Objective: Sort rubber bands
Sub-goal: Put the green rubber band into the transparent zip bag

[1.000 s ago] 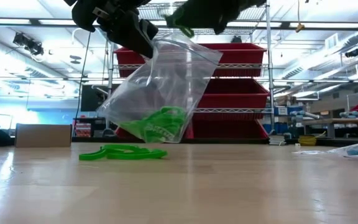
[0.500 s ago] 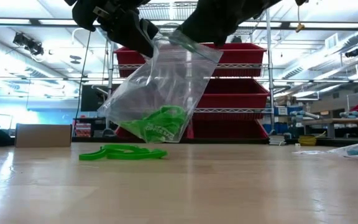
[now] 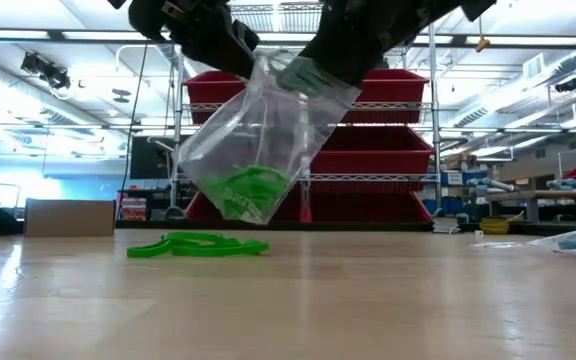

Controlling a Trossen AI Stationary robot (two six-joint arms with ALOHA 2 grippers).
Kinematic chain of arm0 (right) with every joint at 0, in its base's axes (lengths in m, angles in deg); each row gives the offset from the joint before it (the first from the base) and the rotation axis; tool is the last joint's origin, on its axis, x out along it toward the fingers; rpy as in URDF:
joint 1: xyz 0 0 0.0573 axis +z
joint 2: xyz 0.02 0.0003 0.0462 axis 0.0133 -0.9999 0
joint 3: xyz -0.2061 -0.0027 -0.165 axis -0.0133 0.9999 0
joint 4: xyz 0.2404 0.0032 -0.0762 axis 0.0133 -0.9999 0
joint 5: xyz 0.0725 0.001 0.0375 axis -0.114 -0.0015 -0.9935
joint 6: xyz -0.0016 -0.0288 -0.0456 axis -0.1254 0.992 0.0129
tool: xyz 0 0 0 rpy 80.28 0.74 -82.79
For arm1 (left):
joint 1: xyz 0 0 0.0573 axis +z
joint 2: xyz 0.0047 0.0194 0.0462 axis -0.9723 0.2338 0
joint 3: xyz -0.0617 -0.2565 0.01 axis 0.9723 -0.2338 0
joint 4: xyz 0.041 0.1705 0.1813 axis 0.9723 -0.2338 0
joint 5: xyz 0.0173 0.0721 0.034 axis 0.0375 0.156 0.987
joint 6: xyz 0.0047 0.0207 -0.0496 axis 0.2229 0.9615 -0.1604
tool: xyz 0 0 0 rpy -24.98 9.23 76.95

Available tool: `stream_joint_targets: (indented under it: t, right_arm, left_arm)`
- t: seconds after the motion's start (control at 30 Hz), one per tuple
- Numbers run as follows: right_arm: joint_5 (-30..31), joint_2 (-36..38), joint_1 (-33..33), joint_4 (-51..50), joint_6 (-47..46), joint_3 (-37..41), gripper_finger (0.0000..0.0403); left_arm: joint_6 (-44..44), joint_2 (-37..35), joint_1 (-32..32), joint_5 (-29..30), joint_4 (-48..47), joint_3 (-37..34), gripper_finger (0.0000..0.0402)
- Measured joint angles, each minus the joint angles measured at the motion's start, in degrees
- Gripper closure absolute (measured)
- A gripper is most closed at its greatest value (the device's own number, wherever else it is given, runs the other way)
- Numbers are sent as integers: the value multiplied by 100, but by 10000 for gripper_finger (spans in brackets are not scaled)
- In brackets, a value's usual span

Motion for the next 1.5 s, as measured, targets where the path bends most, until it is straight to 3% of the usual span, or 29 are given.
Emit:
stream_joint_targets:
  t: [0.27, 0.5, 0.93, 1.23, 1.4, 1.5]
  right_arm:
    - [-145, -175, -129, -3, -87, 2, 403]
    - [-3, -146, -4, 28, 302, -75, 396]
    - [247, -140, 105, -1082, 533, -850, 268]
    - [1008, 40, 709, -2516, 627, -1641, 278]
    - [1308, 96, 1119, -3102, -10, -1557, 289]
    - [1328, 51, 1272, -2795, -509, -1120, 292]
  left_arm:
    - [-3, 0, 0, -459, 553, 0, 392]
    - [-4, 2, -2, -494, 463, -2, 392]
    - [-22, 2, -2, -494, 306, -2, 392]
    - [-15, 2, -2, -151, -42, -2, 392]
    - [4, 2, -2, 124, -96, -2, 392]
    - [17, 2, 17, 238, -335, -2, 392]
